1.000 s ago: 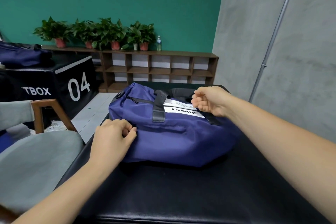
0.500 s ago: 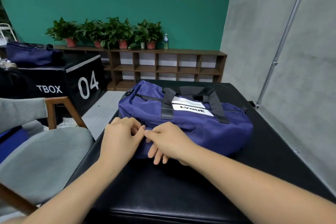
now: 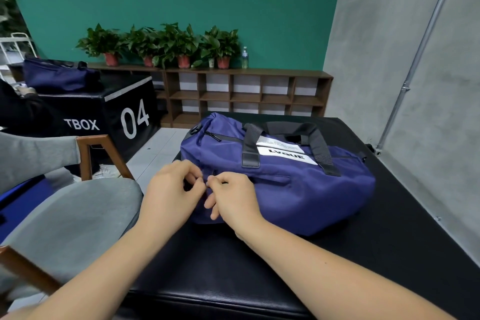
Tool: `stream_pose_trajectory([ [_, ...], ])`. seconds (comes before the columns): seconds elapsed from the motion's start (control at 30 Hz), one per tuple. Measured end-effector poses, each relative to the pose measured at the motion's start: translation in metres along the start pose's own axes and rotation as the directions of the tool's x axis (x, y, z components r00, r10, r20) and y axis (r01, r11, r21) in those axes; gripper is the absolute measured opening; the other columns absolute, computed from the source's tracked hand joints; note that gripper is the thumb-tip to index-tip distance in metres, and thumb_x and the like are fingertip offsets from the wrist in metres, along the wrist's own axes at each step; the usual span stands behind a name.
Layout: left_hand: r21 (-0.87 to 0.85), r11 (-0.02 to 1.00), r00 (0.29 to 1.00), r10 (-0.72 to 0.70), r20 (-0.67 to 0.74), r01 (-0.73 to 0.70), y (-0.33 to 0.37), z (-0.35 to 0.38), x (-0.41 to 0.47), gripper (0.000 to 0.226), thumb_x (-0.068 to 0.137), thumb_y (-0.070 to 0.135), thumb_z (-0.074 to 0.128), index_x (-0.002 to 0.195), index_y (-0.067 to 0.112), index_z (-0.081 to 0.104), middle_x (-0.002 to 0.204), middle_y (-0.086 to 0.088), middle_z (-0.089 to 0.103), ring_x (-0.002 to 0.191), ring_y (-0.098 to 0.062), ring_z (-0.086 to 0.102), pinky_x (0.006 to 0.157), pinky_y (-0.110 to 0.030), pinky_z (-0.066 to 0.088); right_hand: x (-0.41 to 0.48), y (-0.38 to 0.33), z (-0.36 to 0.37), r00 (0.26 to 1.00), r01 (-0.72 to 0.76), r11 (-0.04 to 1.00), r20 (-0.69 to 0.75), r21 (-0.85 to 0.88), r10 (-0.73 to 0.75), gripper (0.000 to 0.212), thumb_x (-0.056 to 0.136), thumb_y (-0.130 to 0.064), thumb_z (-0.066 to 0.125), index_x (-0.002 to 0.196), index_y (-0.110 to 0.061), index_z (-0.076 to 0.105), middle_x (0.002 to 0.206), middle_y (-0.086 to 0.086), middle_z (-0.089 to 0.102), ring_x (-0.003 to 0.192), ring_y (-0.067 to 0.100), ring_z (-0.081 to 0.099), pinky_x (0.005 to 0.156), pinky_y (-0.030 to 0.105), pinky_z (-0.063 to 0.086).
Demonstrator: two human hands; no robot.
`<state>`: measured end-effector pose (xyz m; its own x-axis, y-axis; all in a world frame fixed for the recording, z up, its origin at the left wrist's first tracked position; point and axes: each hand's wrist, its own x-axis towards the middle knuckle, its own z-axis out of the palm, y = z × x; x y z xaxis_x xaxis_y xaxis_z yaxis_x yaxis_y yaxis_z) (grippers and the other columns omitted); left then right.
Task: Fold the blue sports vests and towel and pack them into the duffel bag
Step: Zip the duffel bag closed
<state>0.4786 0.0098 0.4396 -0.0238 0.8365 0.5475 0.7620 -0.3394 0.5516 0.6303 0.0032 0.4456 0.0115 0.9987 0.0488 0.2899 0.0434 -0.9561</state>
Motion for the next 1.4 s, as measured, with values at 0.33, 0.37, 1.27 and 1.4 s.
stream_pose_trajectory([
  [0.33,0.051,0.975,0.977,-0.213,-0.027,0.214,-0.022,0.003,0.014,0.034,0.095,0.04,0.075,0.08,0.022,0.051,0.07,0.005,0.064,0.07,-0.015,0.061,0.066,-0.04,0.051,0.003,0.008,-0.016,0.957,0.217,0.685,0.011,-0.695,-0.291,0.022,0.101,-0.025,0.049,0.083,-0.012,0.049,0.078,0.012,0.061,0.079,0.04,0.052,0.071,0.046,0.045],
  [0.37,0.071,0.973,0.975,-0.22,-0.015,0.221,-0.024,0.004,0.015,0.035,0.097,0.04,0.073,0.078,0.021,0.051,0.068,0.004,0.064,0.069,-0.017,0.06,0.065,-0.04,0.051,0.003,0.006,-0.018,0.95,0.225,0.64,0.019,-0.735,-0.312,0.019,0.101,-0.022,0.048,0.085,-0.011,0.048,0.078,0.014,0.057,0.078,0.04,0.048,0.069,0.045,0.04],
  [1.27,0.113,0.966,0.973,-0.231,-0.014,0.231,-0.022,0.001,0.008,0.033,0.094,0.032,0.073,0.072,0.016,0.054,0.059,0.004,0.063,0.063,-0.019,0.06,0.057,-0.035,0.043,-0.032,0.047,-0.221,0.822,0.128,0.633,-0.275,-0.763,-0.498,0.018,0.095,-0.03,0.061,0.08,-0.024,0.053,0.06,-0.006,0.058,0.063,0.024,0.058,0.061,0.041,0.05],
  [1.4,0.099,0.982,0.987,-0.162,0.022,0.159,-0.014,0.008,-0.004,0.031,0.092,0.028,0.076,0.071,0.021,0.054,0.057,0.007,0.063,0.061,-0.015,0.061,0.058,-0.034,0.045,-0.009,0.049,-0.265,0.795,-0.032,0.767,-0.481,-0.641,-0.369,0.019,0.094,-0.034,0.068,0.084,-0.025,0.055,0.065,-0.007,0.062,0.073,0.017,0.062,0.07,0.041,0.053],
])
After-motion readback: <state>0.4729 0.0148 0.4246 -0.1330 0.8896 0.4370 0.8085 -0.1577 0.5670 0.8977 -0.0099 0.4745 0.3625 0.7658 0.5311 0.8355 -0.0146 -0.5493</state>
